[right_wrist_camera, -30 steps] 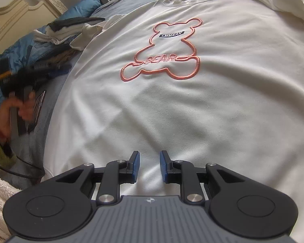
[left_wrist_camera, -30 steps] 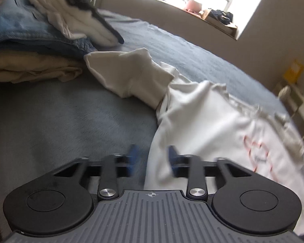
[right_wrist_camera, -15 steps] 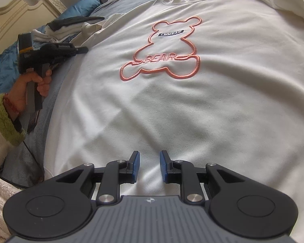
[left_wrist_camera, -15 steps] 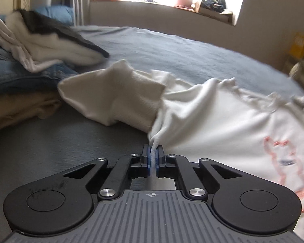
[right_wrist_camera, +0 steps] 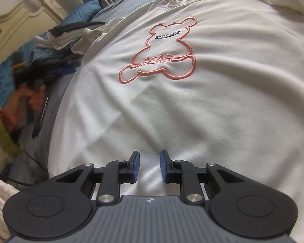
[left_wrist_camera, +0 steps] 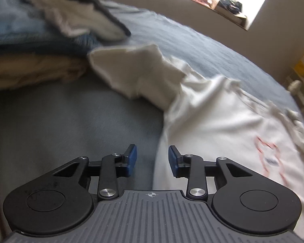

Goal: Fold clothes

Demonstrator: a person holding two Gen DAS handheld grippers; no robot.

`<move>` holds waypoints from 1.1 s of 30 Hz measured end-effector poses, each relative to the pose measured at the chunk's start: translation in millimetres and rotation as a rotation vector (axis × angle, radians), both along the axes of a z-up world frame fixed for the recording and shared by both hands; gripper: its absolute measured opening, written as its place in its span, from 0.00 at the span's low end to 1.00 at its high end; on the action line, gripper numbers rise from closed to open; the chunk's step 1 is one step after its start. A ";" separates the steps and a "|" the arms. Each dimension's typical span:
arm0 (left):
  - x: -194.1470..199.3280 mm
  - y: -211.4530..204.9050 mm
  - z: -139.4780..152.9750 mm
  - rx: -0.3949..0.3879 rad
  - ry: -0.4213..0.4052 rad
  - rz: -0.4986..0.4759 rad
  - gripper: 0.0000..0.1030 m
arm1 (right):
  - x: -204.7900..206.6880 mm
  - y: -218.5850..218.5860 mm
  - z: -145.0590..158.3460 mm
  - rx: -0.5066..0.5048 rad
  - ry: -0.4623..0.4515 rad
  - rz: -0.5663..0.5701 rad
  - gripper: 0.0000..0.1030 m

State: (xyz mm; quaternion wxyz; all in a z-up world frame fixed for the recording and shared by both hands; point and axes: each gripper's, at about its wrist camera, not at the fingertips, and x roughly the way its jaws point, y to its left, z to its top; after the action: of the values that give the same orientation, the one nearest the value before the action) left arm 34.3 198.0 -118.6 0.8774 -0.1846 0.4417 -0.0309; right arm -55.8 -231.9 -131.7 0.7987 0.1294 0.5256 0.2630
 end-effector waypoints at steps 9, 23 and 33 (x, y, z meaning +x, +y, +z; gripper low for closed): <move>-104.3 0.8 -15.6 -0.211 0.258 -0.163 0.35 | -0.4 1.4 0.9 -0.002 -0.006 -0.002 0.22; -148.2 -45.9 -15.3 0.079 0.247 -0.307 0.03 | -5.5 -9.3 8.0 -0.017 -0.023 -0.066 0.22; -142.5 -37.7 -18.2 0.012 0.282 -0.310 0.11 | -36.6 -173.3 29.3 0.046 0.012 -0.591 0.40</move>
State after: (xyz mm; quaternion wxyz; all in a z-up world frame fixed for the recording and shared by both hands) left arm -108.2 160.3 -136.8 0.7929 -0.1116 0.5832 -0.1366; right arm -92.3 -405.2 -102.4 0.8342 0.2966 0.4639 0.0304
